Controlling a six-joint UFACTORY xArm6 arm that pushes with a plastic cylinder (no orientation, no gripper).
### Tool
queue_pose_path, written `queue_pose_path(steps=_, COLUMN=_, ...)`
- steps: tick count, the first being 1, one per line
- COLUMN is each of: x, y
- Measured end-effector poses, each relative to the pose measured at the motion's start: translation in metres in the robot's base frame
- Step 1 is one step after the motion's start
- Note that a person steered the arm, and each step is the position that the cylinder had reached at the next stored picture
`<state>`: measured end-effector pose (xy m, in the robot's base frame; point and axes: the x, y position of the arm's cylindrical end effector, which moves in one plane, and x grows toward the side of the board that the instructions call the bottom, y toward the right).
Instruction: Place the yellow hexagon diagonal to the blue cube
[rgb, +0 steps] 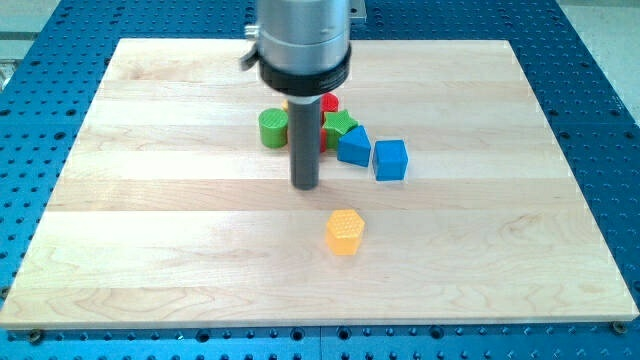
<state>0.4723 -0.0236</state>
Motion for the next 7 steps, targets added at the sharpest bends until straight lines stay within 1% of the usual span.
queue_pose_path(steps=1, x=0.044, y=0.0)
queue_pose_path(steps=2, x=0.075, y=0.025)
queue_pose_path(steps=3, x=0.092, y=0.061)
queue_pose_path(steps=4, x=0.095, y=0.098)
queue_pose_path(steps=5, x=0.075, y=0.074)
queue_pose_path(steps=6, x=0.066, y=0.11)
queue_pose_path(steps=7, x=0.065, y=0.162)
